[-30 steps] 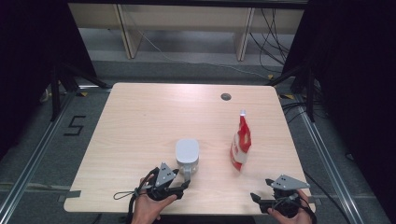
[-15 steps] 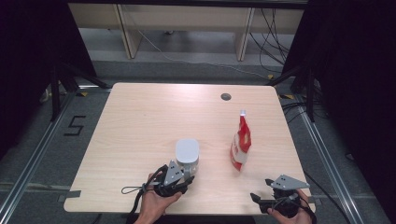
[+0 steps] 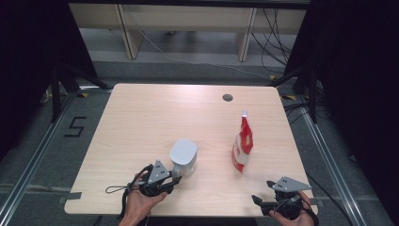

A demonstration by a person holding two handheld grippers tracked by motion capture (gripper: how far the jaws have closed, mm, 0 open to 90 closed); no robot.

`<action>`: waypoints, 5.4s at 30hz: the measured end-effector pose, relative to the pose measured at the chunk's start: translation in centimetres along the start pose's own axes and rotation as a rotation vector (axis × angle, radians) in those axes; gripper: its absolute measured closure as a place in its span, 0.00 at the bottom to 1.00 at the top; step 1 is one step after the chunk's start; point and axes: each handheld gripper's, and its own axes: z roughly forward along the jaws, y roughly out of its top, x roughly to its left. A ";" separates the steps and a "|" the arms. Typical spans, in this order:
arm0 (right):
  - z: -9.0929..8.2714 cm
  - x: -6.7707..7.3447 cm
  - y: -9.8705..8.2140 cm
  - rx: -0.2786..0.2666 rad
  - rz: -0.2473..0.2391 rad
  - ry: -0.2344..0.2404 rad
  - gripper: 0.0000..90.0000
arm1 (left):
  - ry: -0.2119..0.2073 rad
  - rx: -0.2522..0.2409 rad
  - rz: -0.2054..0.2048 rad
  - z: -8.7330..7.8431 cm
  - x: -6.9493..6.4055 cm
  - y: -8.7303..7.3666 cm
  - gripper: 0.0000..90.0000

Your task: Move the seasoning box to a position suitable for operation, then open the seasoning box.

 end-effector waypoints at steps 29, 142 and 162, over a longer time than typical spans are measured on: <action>0.1 0.3 0.0 0.018 0.025 0.013 0.26 | 0.116 -0.063 -0.059 -1.1 4.2 -0.4 0.76; 0.2 0.7 0.7 -0.065 -0.043 0.063 0.27 | -0.113 -0.200 -0.062 -2.5 0.8 4.8 0.96; 0.4 1.7 1.6 -0.105 -0.092 0.095 0.53 | -0.103 -0.199 -0.039 -2.5 0.9 4.8 0.96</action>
